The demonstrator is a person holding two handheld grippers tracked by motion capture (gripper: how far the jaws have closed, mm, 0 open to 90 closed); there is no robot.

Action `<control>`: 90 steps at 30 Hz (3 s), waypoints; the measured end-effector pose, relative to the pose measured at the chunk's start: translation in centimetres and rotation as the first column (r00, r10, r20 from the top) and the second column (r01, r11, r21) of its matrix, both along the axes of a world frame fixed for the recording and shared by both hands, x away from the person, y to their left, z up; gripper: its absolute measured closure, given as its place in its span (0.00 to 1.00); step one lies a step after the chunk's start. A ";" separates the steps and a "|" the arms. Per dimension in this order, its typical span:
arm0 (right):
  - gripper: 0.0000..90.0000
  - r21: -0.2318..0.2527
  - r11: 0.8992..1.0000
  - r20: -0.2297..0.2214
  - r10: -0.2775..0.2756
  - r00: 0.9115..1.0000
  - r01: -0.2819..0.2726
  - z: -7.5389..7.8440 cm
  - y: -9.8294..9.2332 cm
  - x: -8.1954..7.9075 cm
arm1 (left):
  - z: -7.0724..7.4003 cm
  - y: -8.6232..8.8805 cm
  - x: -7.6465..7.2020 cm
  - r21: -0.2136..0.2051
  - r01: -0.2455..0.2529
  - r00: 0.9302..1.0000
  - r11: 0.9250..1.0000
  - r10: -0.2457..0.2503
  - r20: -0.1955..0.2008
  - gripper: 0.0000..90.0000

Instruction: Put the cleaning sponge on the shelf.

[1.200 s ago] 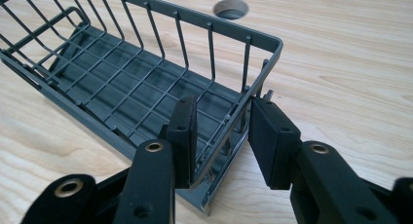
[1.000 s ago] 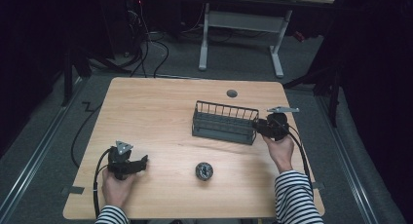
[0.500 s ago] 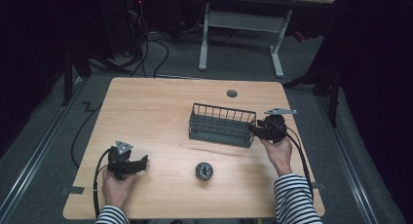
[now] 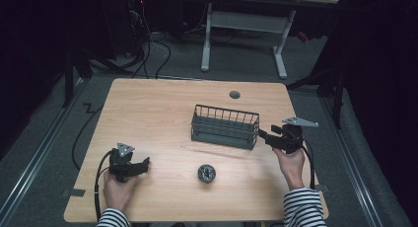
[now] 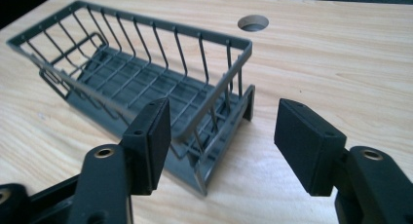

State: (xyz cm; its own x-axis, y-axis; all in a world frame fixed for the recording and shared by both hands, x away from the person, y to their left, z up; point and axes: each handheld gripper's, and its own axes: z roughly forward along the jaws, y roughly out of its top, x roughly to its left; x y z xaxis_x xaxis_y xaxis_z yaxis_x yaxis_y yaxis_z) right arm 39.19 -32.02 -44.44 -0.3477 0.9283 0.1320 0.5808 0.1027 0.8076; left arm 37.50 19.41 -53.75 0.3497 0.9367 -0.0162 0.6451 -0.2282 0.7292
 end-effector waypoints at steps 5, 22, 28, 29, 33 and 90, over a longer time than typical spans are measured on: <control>0.42 0.009 1.000 0.011 0.008 1.000 -0.008 -0.3 -0.1 -1.3 | 0.0 0.0 0.0 0.000 0.000 1.000 1.000 0.000 0.000 0.18; 0.40 -0.041 0.987 0.029 0.154 0.988 -0.153 -3.5 4.0 -6.1 | 0.0 0.0 0.0 0.000 0.000 1.000 1.000 0.000 0.001 0.18; 0.37 -0.054 0.970 0.002 0.237 0.972 -0.236 -4.9 6.8 -6.7 | 0.0 0.0 0.0 0.000 0.000 1.000 1.000 0.000 0.000 0.18; 0.36 -0.054 0.967 0.002 0.250 0.968 -0.249 -5.1 7.1 -6.7 | 0.0 0.0 0.0 0.000 0.000 1.000 1.000 0.000 0.000 0.18; 0.34 -0.051 0.954 -0.009 0.295 0.955 -0.295 -5.7 8.6 -7.2 | 0.0 0.0 0.0 0.000 0.001 1.000 1.000 -0.001 0.000 0.18; 0.52 -0.079 0.883 -0.069 0.458 0.887 -0.462 -7.5 15.7 -6.8 | 0.0 0.0 0.0 0.000 0.002 1.000 1.000 -0.002 -0.001 0.18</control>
